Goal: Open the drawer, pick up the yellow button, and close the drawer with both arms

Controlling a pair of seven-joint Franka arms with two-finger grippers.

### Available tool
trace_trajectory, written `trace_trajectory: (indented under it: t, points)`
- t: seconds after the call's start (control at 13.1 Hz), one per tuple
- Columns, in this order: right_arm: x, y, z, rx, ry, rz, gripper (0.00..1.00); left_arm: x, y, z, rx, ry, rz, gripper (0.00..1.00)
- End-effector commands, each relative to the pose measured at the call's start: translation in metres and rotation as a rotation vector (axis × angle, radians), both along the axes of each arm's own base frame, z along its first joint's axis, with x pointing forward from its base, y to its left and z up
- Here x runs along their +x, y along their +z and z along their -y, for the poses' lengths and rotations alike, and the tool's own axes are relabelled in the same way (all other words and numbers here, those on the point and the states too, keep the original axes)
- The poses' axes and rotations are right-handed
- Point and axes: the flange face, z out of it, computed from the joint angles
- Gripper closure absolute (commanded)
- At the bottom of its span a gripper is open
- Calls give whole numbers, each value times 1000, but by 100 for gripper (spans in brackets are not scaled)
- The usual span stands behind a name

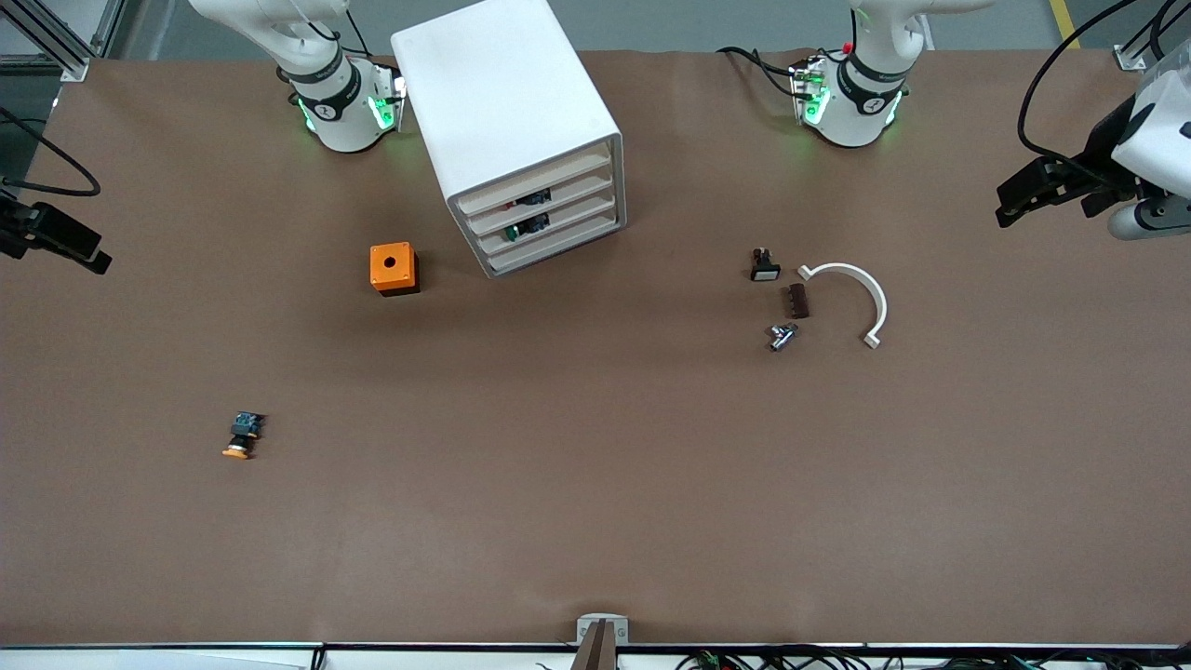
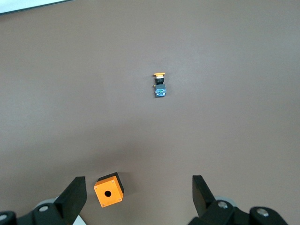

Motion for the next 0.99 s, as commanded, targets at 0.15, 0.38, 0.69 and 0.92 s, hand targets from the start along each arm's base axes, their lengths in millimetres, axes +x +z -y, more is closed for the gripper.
trace_trajectory:
  t: [0.15,0.38,0.69,0.92]
  points:
    - [-8,7,-1,15,3,3,0,-22,8,-2,-12,-70,4,0]
    - [-8,7,0,12,3,6,0,-22,9,-3,-13,-42,8,0]
    - [-7,8,0,12,0,8,0,-19,6,4,-12,1,3,0]
    - [-7,8,1,12,-2,8,0,-16,14,4,-14,22,20,0]
